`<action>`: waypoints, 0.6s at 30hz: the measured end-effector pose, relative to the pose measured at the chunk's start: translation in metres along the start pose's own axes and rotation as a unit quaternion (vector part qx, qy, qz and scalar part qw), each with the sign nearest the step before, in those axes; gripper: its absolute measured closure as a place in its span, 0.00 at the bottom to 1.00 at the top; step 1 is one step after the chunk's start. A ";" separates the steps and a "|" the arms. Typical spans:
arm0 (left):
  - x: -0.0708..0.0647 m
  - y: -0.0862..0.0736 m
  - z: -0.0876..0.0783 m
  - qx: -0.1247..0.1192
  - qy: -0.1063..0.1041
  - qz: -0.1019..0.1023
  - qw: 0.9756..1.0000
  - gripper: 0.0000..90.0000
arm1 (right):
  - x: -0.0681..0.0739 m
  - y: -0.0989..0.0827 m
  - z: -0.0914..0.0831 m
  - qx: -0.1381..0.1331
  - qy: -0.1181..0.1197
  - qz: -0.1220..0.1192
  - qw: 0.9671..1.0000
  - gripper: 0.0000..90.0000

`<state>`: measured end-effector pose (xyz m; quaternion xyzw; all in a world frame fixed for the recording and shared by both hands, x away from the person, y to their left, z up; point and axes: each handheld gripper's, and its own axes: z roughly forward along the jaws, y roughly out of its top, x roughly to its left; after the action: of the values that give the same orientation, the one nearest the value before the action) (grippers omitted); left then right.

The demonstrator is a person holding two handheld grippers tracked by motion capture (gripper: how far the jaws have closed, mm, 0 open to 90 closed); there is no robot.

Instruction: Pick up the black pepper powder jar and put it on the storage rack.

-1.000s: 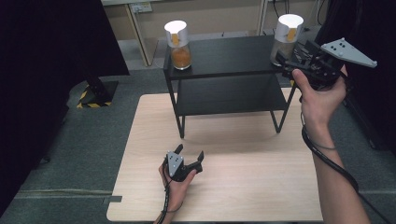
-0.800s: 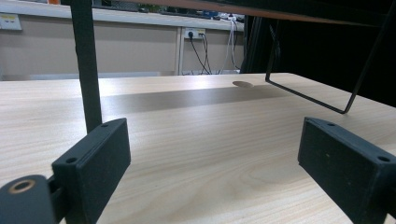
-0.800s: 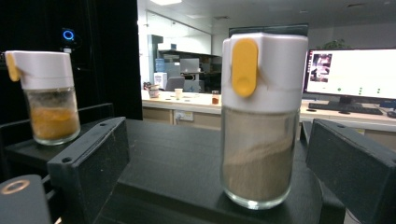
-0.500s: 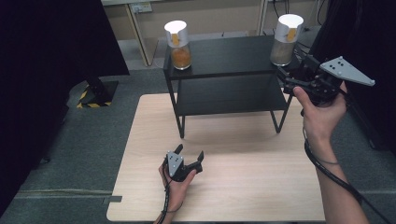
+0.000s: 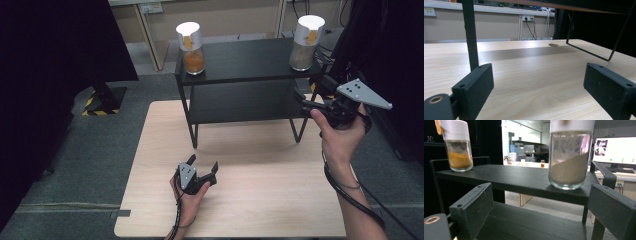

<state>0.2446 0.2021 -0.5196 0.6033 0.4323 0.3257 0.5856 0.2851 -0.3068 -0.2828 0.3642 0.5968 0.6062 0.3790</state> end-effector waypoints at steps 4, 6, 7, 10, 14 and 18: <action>0.000 0.000 0.000 -0.001 0.000 0.000 1.000 0.10 | 0.001 -0.006 -0.002 0.003 0.001 -0.001 1.000 0.07; 0.000 0.000 0.000 0.000 0.000 0.000 1.000 0.10 | 0.001 -0.008 -0.004 0.005 0.002 0.000 1.000 0.07; 0.000 0.000 0.000 0.000 0.000 0.000 1.000 0.10 | 0.001 -0.010 -0.004 0.006 0.001 -0.001 1.000 0.07; 0.000 0.000 0.000 0.000 0.000 0.001 1.000 0.10 | 0.000 -0.014 -0.007 0.009 0.002 0.003 1.000 0.07; 0.000 0.000 0.000 0.000 0.000 0.001 1.000 0.10 | 0.001 -0.021 -0.011 0.012 0.003 0.001 1.000 0.07; -0.001 0.000 0.000 -0.001 0.000 0.001 1.000 0.10 | 0.000 -0.028 -0.014 0.018 0.002 0.004 1.000 0.07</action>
<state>0.2441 0.2016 -0.5198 0.6032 0.4318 0.3268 0.5856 0.2735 -0.3126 -0.3106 0.3720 0.6067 0.5975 0.3695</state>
